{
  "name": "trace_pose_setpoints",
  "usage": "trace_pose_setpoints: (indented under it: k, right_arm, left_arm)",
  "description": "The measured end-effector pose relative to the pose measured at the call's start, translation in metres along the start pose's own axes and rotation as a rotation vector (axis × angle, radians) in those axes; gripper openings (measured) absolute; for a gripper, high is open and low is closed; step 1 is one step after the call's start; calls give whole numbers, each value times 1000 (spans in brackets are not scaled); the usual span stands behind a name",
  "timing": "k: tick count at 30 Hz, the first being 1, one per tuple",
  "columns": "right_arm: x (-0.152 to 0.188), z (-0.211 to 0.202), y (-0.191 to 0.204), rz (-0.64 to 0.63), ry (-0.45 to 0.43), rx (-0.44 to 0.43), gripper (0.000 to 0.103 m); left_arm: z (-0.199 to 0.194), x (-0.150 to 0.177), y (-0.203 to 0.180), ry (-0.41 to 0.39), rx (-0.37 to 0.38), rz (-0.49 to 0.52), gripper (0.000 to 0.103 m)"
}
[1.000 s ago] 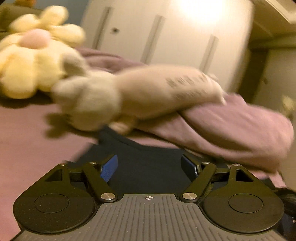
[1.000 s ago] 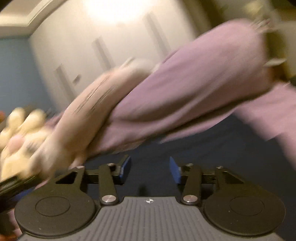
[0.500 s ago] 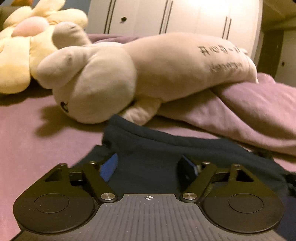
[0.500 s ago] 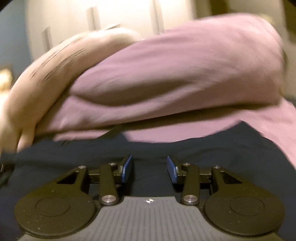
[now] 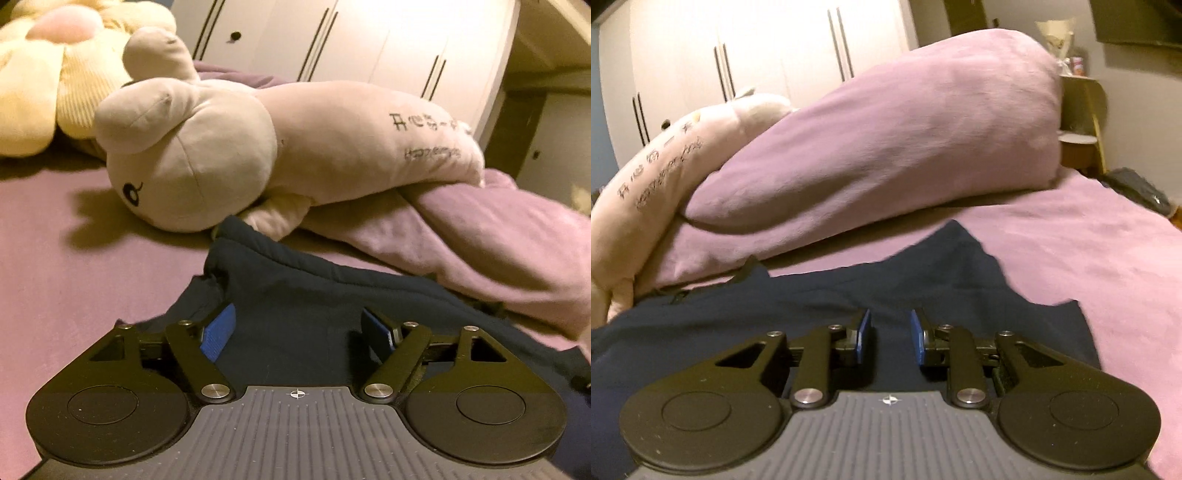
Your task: Fold large clothes
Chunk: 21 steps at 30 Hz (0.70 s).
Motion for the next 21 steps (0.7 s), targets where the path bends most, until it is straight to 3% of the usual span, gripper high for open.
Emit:
trace_pose_setpoints:
  k: [6,12,16,21]
  right_arm:
    - [4,19,9,-91,17,59,24]
    - [4,0,-1,-30,5,11,25]
    - [12,-33,-12,-21,4,-5,25]
    - [42,-111,-36,-102,-22,-1,27]
  left_arm:
    - [5,2,6,2,19,-44,82]
    - [-10,7,1,19,-9,5,82]
    - [-41,19,0,19,-13,57,82]
    - [-96,36,5,45,-18,162,85]
Point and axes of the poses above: each gripper's, at about its wrist camera, not at the fingertips, and z roughly the way its jaws point, y to its left, x to its underside, the point moved 5 cm from there along z, roughly the way its jaws point, and after that the axes turned 4 degrees about -z, right-handed, at the moved point
